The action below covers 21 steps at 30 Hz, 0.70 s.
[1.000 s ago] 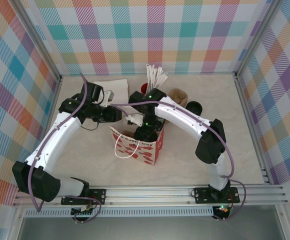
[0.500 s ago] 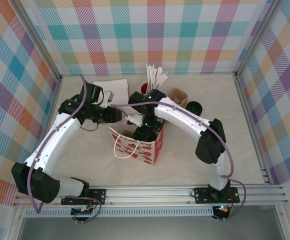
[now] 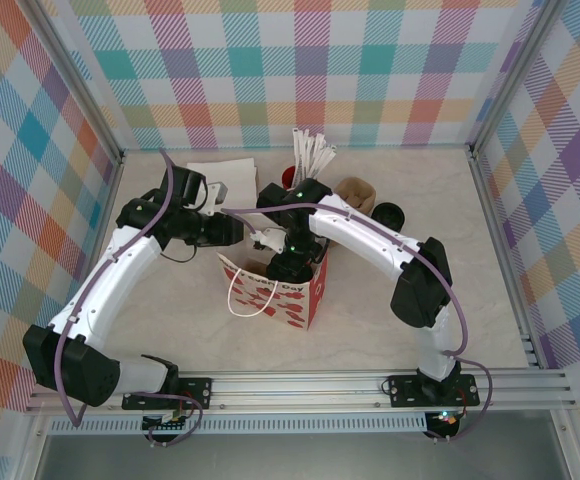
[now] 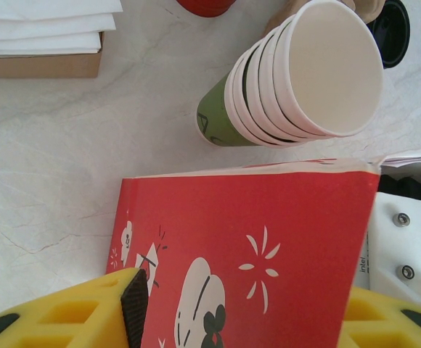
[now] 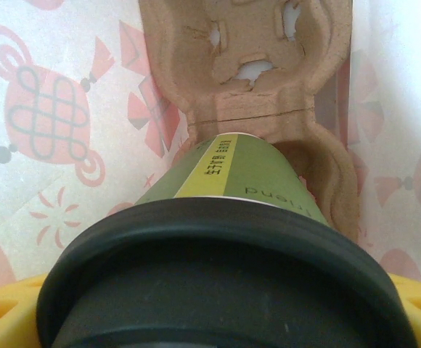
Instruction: Pack the takeout coffee
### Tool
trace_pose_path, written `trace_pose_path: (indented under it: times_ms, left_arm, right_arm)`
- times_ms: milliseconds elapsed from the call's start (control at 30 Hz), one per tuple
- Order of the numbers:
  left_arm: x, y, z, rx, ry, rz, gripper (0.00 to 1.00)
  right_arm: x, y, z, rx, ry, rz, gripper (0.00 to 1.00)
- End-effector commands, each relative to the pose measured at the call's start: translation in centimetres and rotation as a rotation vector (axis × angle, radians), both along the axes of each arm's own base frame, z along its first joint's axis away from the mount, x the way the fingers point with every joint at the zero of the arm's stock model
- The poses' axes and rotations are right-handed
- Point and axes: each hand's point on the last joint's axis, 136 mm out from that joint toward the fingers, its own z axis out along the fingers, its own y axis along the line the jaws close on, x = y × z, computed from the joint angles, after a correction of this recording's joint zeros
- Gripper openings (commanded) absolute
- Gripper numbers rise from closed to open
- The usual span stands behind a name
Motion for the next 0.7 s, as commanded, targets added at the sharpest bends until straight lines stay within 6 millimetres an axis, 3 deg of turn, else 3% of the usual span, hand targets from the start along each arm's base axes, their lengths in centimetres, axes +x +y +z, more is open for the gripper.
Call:
trace_pose_path:
  times_ms: [0, 667]
  left_arm:
    - [-0.4, 0.1, 0.5, -0.002, -0.016, 0.005, 0.5]
    - [-0.3, 0.2, 0.5, 0.005, -0.015, 0.005, 0.51]
  right_arm:
    - [-0.4, -0.4, 0.8, 0.006, 0.007, -0.015, 0.86]
    - [-0.7, -1.5, 1.8, -0.047, 0.018, -0.049, 0.86]
